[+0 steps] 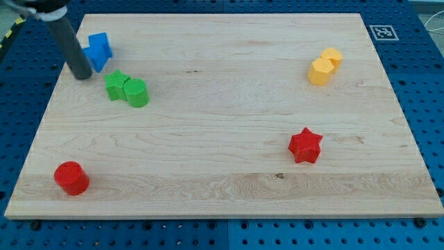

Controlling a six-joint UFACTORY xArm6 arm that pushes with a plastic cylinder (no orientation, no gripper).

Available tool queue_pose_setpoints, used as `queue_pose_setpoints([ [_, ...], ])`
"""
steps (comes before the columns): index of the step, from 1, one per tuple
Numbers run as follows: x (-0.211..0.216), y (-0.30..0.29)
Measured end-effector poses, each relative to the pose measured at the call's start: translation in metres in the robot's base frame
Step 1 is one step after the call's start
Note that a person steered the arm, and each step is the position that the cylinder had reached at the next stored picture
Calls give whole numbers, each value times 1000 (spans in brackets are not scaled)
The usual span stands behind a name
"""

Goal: Slide the blue cube slightly right

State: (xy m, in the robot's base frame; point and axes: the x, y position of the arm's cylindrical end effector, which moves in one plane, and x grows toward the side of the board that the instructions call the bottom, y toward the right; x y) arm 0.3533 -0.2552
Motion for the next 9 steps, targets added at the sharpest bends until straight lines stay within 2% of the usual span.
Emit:
queue_pose_setpoints([
  [2,-51,-35],
  [4,-67,-50],
  [9,-62,23],
])
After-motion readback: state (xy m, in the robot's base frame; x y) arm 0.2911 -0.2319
